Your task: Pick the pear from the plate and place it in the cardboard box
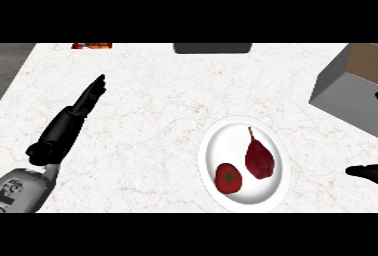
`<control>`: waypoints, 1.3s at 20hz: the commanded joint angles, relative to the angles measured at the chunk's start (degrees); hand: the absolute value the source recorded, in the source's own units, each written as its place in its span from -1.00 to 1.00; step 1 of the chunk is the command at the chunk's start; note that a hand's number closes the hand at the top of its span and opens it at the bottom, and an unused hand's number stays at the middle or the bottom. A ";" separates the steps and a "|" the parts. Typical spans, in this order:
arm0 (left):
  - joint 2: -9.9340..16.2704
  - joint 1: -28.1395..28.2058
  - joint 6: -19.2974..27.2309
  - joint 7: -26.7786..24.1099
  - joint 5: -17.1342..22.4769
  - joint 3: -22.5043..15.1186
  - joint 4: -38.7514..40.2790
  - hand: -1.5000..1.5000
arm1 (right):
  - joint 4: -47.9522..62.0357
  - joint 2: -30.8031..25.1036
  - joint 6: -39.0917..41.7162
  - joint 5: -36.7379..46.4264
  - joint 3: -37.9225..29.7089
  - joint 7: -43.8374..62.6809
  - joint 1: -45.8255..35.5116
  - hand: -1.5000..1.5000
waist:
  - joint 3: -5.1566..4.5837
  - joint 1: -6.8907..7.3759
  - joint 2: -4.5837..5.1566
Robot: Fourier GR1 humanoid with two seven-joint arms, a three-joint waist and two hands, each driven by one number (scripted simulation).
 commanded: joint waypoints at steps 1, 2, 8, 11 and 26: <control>-1.58 0.11 0.02 0.15 -1.73 -0.45 -0.22 0.00 | -6.09 -4.82 0.59 4.35 1.34 4.10 -0.28 -1.00 | -0.13 -0.11 -0.32; 0.46 1.70 -1.61 0.30 -0.06 0.85 -1.56 0.00 | -4.37 -6.70 1.71 6.97 2.41 3.37 1.49 -1.00 | -0.11 0.26 -0.34; -0.41 -0.40 -1.69 1.50 -1.11 1.56 -0.84 0.00 | -14.54 -9.65 2.19 17.43 11.35 12.36 0.33 -1.00 | -0.14 0.05 -0.34; -0.57 0.26 -2.72 1.12 -0.56 2.87 -0.21 0.00 | -20.00 -14.82 8.51 14.88 9.52 19.90 -1.67 -1.00 | -0.17 -0.05 -0.35; -6.85 1.16 -4.76 -1.29 -7.34 4.62 2.20 0.00 | -37.78 -2.48 14.36 21.13 19.49 54.96 -6.28 -1.00 | -0.10 0.33 -0.17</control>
